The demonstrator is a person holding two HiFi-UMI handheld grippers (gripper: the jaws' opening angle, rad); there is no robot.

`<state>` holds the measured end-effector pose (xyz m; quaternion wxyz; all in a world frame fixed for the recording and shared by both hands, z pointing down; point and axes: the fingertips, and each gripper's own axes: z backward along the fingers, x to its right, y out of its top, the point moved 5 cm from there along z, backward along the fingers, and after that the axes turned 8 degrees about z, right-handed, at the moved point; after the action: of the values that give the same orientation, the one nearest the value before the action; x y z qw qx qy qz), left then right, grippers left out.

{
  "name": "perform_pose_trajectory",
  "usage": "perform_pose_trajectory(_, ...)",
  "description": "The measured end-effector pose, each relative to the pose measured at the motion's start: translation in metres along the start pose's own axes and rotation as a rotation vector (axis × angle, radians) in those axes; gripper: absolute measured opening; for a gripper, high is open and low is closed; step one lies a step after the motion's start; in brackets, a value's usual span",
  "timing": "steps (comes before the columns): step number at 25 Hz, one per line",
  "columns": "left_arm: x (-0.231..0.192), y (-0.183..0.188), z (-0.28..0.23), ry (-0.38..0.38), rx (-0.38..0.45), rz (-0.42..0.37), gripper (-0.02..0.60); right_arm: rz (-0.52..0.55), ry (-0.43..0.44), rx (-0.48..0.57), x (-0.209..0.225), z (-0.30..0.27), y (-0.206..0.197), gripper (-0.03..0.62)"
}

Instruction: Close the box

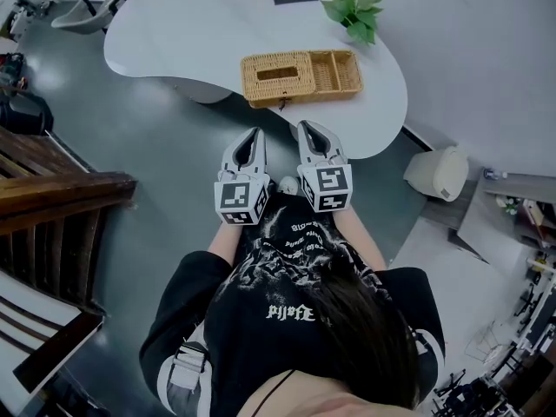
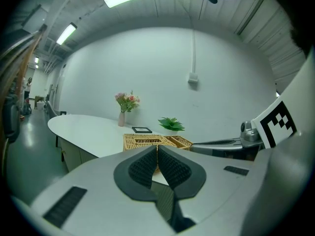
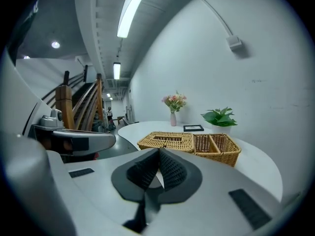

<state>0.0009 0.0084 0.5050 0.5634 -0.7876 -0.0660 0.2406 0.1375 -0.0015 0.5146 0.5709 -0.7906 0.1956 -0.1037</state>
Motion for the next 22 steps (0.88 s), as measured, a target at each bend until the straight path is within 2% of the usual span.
perform_pose_trajectory(22, -0.0064, -0.0026, 0.0023, -0.011, 0.013, -0.007, 0.025, 0.045, -0.003, 0.001, -0.0073, -0.0059, -0.0017, 0.025)
